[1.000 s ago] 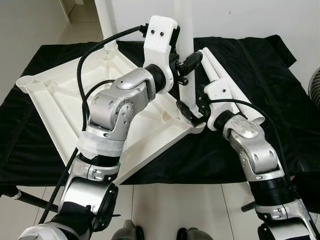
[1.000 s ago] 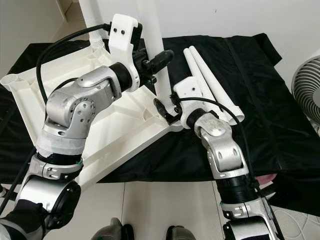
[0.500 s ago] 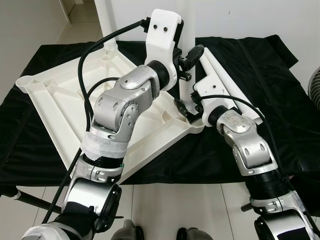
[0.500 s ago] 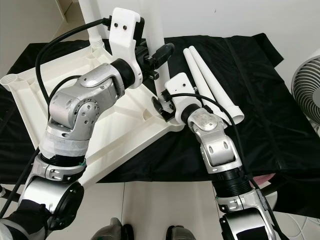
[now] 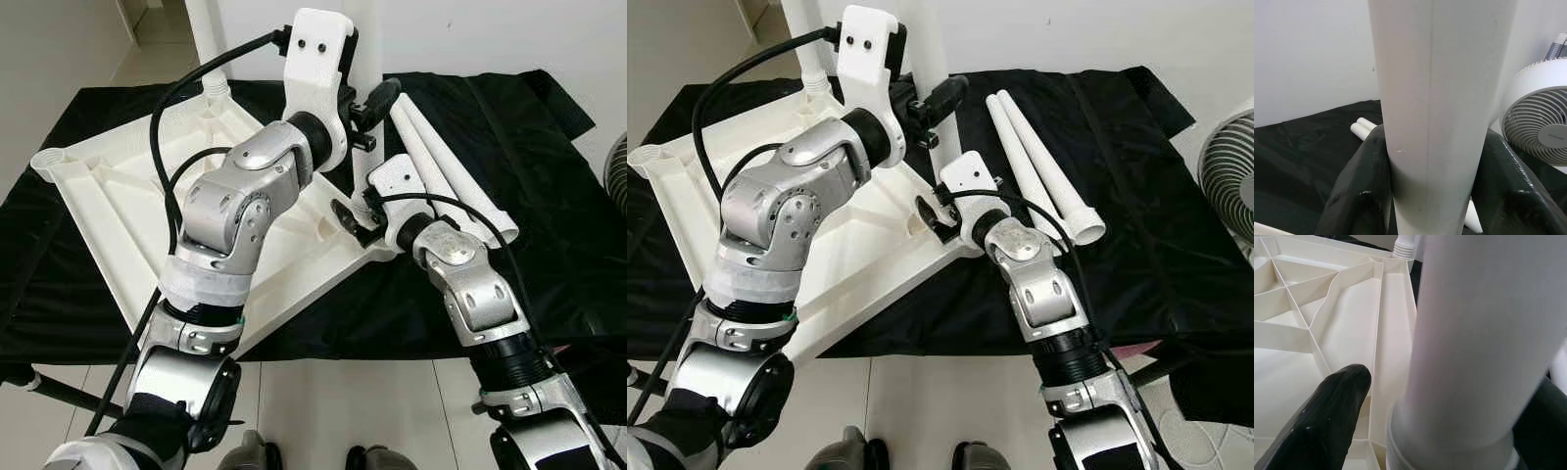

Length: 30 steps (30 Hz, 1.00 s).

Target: Building children table

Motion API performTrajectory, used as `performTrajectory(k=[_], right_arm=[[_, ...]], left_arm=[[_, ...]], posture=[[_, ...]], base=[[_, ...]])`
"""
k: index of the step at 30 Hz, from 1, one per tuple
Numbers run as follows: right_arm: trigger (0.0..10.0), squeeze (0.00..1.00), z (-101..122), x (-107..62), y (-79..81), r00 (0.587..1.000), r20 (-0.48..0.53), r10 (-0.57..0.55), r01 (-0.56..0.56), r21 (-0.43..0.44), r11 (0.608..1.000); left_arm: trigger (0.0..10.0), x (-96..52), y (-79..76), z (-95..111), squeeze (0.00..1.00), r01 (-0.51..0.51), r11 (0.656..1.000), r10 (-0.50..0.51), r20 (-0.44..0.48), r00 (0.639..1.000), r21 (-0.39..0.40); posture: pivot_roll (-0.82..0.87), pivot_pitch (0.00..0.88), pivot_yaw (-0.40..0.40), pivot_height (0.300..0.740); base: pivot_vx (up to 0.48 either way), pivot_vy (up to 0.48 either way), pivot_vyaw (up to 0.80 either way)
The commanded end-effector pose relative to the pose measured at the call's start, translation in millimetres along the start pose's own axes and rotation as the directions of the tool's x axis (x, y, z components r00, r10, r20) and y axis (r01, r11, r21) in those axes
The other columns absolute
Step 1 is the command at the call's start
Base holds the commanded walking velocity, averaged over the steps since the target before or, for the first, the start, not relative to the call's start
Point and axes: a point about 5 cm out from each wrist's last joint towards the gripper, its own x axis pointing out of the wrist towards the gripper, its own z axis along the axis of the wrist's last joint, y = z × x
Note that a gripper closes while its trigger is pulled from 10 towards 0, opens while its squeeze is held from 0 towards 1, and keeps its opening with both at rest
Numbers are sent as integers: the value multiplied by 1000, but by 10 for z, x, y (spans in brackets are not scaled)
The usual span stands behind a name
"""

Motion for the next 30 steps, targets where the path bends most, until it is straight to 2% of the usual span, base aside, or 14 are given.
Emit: performTrajectory(k=[1,11,12,13,14,15,16,17,19,20,30], right_arm=[[10000,0,40,27,-6,1000,27,-11,11,1,1000],[10000,0,157,80,-72,995,93,-42,41,12,999],[9569,0,167,82,-80,994,100,-42,41,16,999],[6824,0,171,84,-84,994,103,-42,40,17,999],[6824,0,171,84,-84,994,103,-42,40,17,999],[5176,0,170,86,-85,994,103,-40,39,15,999],[5176,0,170,86,-85,994,103,-40,39,15,999],[2588,0,164,86,-86,994,101,-40,38,17,999],[2627,0,153,89,-87,994,98,-40,39,17,999],[0,0,146,90,-86,994,98,-37,35,19,999],[0,0,97,86,-79,995,88,-37,34,32,999]], left_arm=[[10000,10,-32,92,0,-13,1000,13,35,999,18],[10000,20,-75,62,0,0,1000,0,24,1000,16],[10000,21,-79,56,0,2,1000,-2,23,1000,15],[10000,22,-82,54,0,3,1000,-4,22,1000,15],[10000,22,-82,54,0,3,1000,-4,22,1000,15],[10000,23,-85,56,0,4,1000,-4,23,1000,15],[10000,23,-85,56,0,4,1000,-4,23,1000,15],[10000,24,-88,60,0,5,1000,-5,25,1000,15],[10000,29,-92,68,0,7,1000,-7,27,1000,17],[10000,32,-96,74,0,9,1000,-9,30,1000,18],[10000,39,-121,65,0,20,999,-20,25,999,27]], posture=[[-125,98,53,740],[-121,94,52,740],[-122,87,51,740],[-122,87,51,740],[-122,87,51,740],[-122,87,51,740],[-122,87,51,740],[-122,87,51,740],[-123,81,51,740],[-123,81,51,740],[-125,69,54,740]], base=[[0,0,0],[0,0,0],[0,0,0],[0,0,0],[0,0,0],[0,0,0],[0,0,0],[0,0,0],[0,0,0],[0,0,0],[0,0,0]])
